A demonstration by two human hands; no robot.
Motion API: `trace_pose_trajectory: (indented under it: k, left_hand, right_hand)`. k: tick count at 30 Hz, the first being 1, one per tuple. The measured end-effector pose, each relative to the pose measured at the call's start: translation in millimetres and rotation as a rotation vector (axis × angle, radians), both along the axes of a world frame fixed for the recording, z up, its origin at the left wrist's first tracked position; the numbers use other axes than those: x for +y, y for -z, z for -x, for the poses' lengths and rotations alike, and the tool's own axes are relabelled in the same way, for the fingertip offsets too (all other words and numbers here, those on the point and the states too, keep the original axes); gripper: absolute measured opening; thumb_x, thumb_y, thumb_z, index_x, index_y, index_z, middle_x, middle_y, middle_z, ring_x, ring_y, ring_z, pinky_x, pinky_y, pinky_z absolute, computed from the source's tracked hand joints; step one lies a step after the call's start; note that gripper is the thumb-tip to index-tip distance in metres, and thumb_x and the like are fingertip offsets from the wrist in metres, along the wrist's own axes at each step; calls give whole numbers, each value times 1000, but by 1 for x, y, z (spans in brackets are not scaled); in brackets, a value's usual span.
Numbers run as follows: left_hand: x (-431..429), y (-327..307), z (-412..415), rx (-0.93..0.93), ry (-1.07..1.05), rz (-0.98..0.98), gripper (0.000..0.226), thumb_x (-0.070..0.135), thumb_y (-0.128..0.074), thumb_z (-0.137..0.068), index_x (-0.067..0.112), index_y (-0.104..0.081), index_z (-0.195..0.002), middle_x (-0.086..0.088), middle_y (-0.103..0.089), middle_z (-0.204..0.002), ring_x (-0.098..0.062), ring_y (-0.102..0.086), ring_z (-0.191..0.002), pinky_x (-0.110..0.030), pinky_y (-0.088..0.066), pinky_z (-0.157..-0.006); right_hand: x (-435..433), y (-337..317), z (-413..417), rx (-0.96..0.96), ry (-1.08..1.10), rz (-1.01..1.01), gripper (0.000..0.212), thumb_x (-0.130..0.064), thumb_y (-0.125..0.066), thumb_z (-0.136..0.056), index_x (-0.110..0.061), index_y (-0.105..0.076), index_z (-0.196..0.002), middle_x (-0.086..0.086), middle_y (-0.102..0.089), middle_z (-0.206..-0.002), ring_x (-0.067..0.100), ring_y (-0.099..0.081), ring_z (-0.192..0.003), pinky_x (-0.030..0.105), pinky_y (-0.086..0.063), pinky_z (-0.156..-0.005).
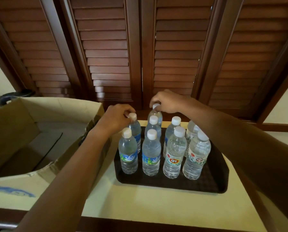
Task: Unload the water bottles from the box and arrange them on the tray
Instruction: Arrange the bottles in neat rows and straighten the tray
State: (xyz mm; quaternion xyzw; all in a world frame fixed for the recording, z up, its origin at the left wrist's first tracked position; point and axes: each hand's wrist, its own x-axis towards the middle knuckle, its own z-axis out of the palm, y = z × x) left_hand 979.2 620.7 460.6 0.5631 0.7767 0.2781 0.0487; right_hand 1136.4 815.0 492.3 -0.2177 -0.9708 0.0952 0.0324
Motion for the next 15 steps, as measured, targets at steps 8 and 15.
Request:
trace_pose_trajectory:
  k: [8,15]
  left_hand:
    - [3,2,1,-20,17,-8,24,19,-77,-87,28,-72,-109,11,-69,-98,4,-58,-83,-12,-41,-70]
    - [4,2,-12,-18,-54,2,25,25,-80,-84,30,-67,-105,11,-66,-96,-8,-61,-89,-12,-37,-65]
  right_hand:
    - [22,-40,-59,320,273,59,27,-27,-76,-91,-22,-74,-117,-3,-73,-110,11,-67,-100,25,-49,-81]
    - [33,-76,-136,494,402,-71,23,-28,-76,-89,-21,-76,-111,-2,-74,-107,13,-67,-97,28,-50,-81]
